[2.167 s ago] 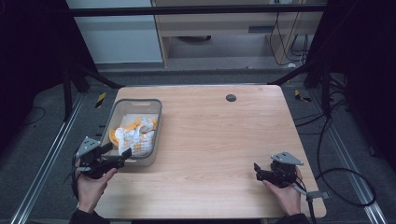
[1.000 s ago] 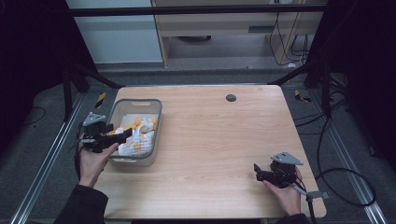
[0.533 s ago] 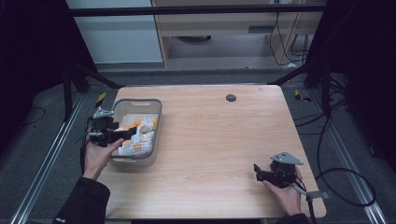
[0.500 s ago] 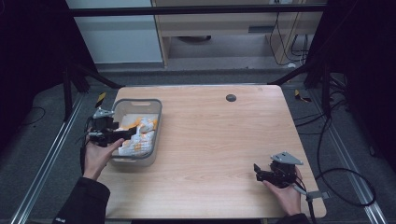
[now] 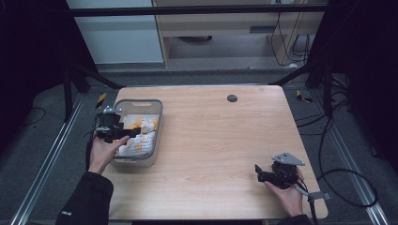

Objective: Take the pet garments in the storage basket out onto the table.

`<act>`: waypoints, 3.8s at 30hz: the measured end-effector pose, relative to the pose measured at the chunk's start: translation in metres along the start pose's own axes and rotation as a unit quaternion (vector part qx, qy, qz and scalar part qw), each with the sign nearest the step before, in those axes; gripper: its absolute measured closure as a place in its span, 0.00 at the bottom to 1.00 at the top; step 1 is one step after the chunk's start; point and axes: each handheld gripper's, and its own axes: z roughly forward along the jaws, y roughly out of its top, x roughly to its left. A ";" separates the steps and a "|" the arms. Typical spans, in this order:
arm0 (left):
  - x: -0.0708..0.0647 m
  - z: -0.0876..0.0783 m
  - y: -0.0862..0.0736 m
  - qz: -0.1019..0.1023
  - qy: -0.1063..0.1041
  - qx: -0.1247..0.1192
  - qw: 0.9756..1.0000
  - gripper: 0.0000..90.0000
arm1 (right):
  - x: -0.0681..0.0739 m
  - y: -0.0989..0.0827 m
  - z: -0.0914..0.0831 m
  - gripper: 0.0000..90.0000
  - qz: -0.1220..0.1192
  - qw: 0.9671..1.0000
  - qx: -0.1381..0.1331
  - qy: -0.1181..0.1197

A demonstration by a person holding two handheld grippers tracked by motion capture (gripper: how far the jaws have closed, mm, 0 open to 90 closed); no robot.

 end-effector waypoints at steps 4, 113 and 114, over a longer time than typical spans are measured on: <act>-0.001 0.004 0.001 0.004 0.000 0.013 1.000 0.27 | 0.000 0.000 0.001 0.12 -0.004 1.000 0.001 -0.001; -0.012 -0.069 0.029 0.060 0.000 0.009 0.998 0.90 | 0.003 0.000 0.001 0.12 -0.015 1.000 0.004 0.011; -0.013 -0.071 0.030 0.063 -0.002 0.010 0.998 0.90 | 0.003 0.000 0.001 0.12 -0.014 1.000 0.004 0.010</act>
